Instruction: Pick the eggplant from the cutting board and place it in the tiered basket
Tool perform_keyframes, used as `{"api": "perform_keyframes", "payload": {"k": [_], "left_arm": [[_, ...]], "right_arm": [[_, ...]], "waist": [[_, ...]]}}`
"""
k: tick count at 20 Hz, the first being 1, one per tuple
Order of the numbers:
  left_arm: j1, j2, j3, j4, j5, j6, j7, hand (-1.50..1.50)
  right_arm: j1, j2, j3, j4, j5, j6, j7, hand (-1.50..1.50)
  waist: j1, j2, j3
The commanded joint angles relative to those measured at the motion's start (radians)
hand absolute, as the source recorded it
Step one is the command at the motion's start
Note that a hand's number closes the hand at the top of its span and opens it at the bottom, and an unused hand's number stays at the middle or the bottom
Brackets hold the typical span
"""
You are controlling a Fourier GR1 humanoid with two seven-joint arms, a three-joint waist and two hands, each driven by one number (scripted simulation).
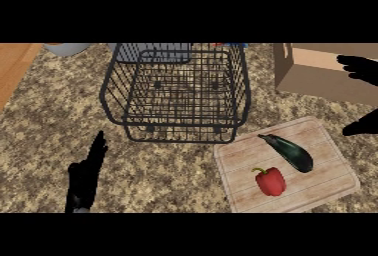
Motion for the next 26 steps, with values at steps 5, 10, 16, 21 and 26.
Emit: {"api": "perform_keyframes", "payload": {"k": [5,10,16,21,26], "left_arm": [[-0.041,-0.013,0.030,0.049,0.006,-0.009,-0.009,0.00],[-0.039,-0.017,0.019,-0.013,-0.025,-0.005,0.056,0.00],[0.024,-0.022,0.041,-0.003,-0.026,-0.040,-0.011,0.00],[-0.008,-0.052,0.037,0.049,-0.038,-0.046,-0.011,0.00],[0.049,-0.019,0.053,-0.078,-0.045,-0.049,0.055,0.00]], "right_arm": [[-0.061,-0.031,0.187,-0.248,0.173,0.064,0.284,-1.50],[-0.038,0.104,0.213,-0.258,0.304,0.013,0.350,-1.50],[0.074,0.128,0.233,-0.335,0.443,0.031,0.361,-1.50],[0.005,0.195,0.294,-0.234,0.535,0.100,0.412,-1.50],[0.046,0.194,0.260,-0.253,0.580,0.177,0.414,-1.50]], "waist": [[-0.007,0.001,0.001],[0.003,0.004,0.003],[-0.001,0.003,0.003],[0.003,0.005,0.003],[0.000,0.003,0.003]]}}
